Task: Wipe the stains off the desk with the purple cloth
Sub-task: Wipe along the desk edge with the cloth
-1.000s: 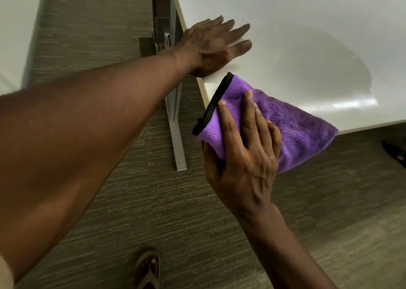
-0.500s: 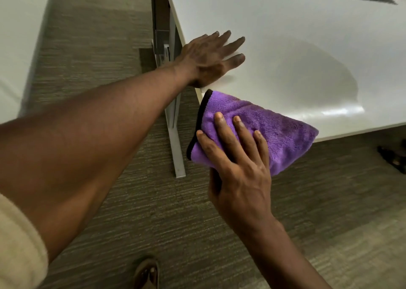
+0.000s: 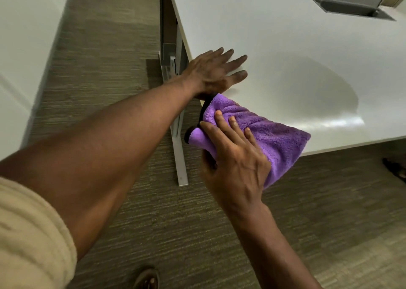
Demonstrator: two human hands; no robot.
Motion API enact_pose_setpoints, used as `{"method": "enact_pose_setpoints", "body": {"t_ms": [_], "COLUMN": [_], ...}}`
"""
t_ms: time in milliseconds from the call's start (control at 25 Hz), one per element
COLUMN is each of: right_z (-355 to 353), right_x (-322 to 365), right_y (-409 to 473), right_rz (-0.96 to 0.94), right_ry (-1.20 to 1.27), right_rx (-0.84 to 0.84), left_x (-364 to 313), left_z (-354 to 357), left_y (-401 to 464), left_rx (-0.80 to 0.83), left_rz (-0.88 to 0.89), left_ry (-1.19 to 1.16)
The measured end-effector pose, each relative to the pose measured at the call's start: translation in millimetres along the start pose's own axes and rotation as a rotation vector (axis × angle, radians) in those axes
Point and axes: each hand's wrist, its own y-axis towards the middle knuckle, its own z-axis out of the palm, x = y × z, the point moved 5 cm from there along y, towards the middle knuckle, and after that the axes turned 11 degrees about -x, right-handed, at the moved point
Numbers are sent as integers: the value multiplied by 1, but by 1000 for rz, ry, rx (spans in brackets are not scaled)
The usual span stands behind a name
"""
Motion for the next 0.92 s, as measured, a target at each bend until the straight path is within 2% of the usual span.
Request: {"method": "enact_pose_setpoints", "body": {"t_ms": [120,200,320,480,560,640,720,800,880,920], "right_z": [-10,-10,0,-3,-15,-25,-33,-35,-33,-31], "right_x": [-9,-7,10,17,-6,-37,-53,-48,-40,-36], "right_y": [-26,-32,-5,23,17,10,0,-19,-38,-44], "right_rz": [-4,-8,16,76,267,471,526,429,229,104], "right_ry": [53,-39,-148,-136,25,424,770,862,694,546], "right_rx": [-18,-63,-105,-179,-216,-273,-207,8,152,167], "left_x": [0,4,4,2,2,2,1,1,-1,-2], "left_z": [2,4,4,3,2,2,0,-3,-6,-6], "left_y": [-3,-4,-2,0,-2,-4,-7,-10,-11,-11], "left_rx": [-19,-49,-58,-36,-33,-25,-35,-42,-41,-40], "left_rz": [4,8,6,-7,-8,8,16,6,-7,-9], "left_ry": [-27,-70,-70,-64,-79,-83,-91,-91,-74,-64]}}
